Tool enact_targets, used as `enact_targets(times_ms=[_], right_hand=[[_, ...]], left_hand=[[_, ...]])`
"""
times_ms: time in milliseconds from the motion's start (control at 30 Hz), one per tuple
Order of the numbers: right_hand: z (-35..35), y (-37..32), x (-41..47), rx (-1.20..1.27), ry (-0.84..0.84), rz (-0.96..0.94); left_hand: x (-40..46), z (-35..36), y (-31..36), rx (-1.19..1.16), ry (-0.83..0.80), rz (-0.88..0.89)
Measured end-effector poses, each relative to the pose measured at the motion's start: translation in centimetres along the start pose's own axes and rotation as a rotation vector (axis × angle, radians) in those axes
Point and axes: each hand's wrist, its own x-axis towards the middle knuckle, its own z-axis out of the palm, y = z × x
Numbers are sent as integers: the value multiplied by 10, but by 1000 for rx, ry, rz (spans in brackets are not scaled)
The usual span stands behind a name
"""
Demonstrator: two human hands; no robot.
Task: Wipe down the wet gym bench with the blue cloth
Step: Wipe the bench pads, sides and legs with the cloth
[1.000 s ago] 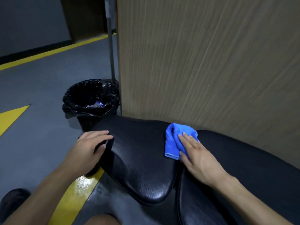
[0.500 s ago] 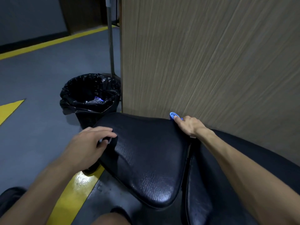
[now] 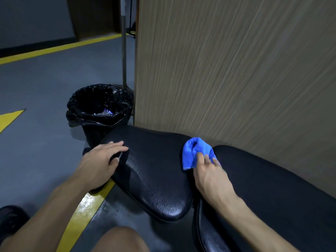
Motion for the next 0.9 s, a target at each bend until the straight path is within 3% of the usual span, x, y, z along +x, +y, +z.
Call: enact_targets(times_ms=[167, 267, 367, 467, 667, 900], right_hand=[[-32, 1, 0, 183, -107, -16], [-26, 2, 26, 345, -105, 94], [-7, 10, 58, 337, -92, 168], [5, 29, 89, 402, -238, 249], [4, 34, 144, 778, -495, 306], [-19, -62, 197, 472, -449, 18]], left_hand=[[0, 0, -3, -5, 5, 17], [1, -3, -6, -11, 8, 24], [3, -5, -7, -14, 1, 31], [4, -6, -7, -12, -7, 32], [8, -18, -6, -42, -32, 42], [11, -34, 0, -49, -60, 12]])
